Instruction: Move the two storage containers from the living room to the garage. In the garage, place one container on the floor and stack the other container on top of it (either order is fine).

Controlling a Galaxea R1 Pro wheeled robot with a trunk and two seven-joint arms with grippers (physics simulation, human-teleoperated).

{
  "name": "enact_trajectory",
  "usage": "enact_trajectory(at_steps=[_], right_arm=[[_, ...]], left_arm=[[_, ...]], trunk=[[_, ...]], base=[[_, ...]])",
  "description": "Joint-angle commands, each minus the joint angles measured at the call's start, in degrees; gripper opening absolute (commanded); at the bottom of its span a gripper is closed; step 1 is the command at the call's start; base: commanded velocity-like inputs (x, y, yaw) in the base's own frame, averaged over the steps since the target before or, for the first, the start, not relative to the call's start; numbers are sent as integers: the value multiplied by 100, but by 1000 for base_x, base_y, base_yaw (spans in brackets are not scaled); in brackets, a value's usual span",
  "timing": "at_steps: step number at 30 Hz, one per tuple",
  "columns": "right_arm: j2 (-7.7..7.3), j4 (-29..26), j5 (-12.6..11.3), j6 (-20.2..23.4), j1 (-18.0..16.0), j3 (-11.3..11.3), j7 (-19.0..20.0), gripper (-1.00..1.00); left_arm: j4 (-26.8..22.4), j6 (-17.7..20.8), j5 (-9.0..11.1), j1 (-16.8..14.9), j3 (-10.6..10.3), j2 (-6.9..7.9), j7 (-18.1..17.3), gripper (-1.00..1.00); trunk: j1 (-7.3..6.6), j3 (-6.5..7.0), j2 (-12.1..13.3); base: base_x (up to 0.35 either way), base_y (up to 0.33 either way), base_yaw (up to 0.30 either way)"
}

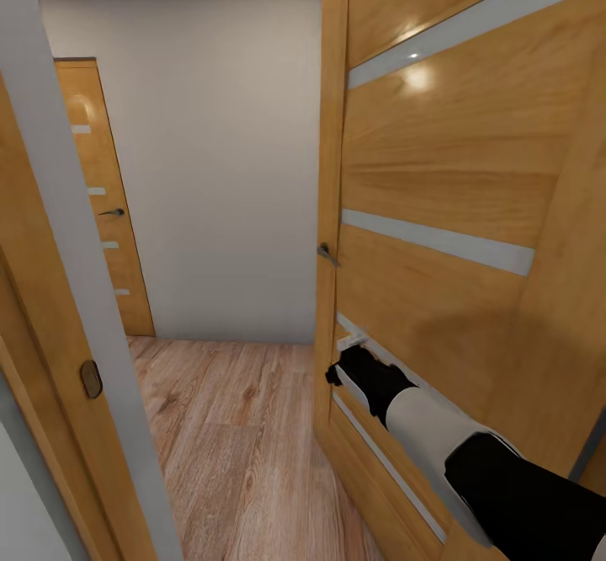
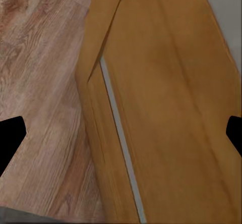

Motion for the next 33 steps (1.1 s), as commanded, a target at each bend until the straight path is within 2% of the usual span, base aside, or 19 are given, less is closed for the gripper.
enact_trajectory(at_steps=[1, 2, 5, 7, 10, 12, 15, 33], right_arm=[[0, 256, -136, -313, -12, 45, 120, 100], [0, 456, -165, -567, -14, 49, 215, 100], [0, 758, -171, -929, -15, 62, 341, 100], [0, 793, -170, -979, -15, 69, 364, 100], [0, 815, -171, -1037, -16, 72, 514, 100], [0, 820, -160, -1064, -16, 76, 864, 100], [0, 810, -139, -1075, -16, 75, 1091, 100], [0, 790, -189, -1049, -16, 54, 1260, 100]], left_arm=[[1, -14, 49, -2, 3, 2, -10, 100], [3, -14, 50, -2, 3, 2, -10, 100], [3, -14, 50, -2, 3, 6, -10, 100], [5, -14, 52, -2, 3, 6, -10, 100], [6, -14, 53, -2, 3, 7, -10, 100], [4, -14, 54, -2, 3, 7, -10, 100], [5, -14, 53, -2, 3, 8, -10, 100], [6, -14, 53, 0, 3, 8, -10, 100]], trunk=[[0, -6, -4], [0, -6, -4], [0, -6, -4], [0, -6, -4], [0, -6, -4], [0, -6, -4], [0, -6, -4], [0, -6, -4]], base=[[0, 0, 0], [0, 0, 0], [0, 0, 0], [0, 0, 0], [0, 0, 0], [0, 0, 0], [0, 0, 0], [0, 0, 0]])
